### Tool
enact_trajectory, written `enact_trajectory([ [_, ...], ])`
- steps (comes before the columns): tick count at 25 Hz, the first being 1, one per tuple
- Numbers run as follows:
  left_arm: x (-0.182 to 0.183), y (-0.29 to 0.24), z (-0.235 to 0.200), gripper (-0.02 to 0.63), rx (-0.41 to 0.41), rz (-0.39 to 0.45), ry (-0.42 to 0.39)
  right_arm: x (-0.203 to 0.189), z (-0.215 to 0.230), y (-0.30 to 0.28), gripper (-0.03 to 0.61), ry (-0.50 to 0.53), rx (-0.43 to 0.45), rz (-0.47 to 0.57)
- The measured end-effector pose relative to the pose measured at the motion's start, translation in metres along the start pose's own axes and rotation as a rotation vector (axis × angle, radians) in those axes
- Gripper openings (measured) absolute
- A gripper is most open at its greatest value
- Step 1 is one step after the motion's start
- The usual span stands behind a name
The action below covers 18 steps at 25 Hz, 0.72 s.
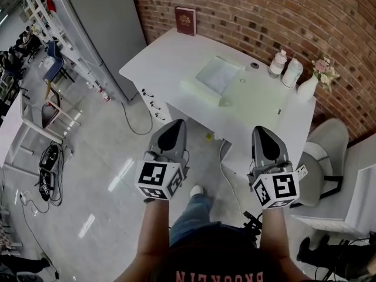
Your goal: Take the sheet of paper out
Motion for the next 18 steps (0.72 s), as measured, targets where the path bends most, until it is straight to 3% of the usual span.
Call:
enact_trajectory([
  [8,-0.005,-0.080,-0.077,-0.003,-0.059,-0.033,-0.028,-0.021,0.007,-0.103,0.002,0.039,-0.046,-0.035],
  [18,-0.031,-0.124,-0.123,-0.003,-0.062,-0.094,0.026,-0.052,0.027,-0.161,0.000,0.019,-0.065,-0.089],
])
Point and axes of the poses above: the fingertips, and each gripper's own axes: y backward along the fingers, z to its right, x out of its top, the point moved 3 cm from there along y, backward along the fingers, and after that the axes turned 11 degrees about z, right-handed, at the moved point
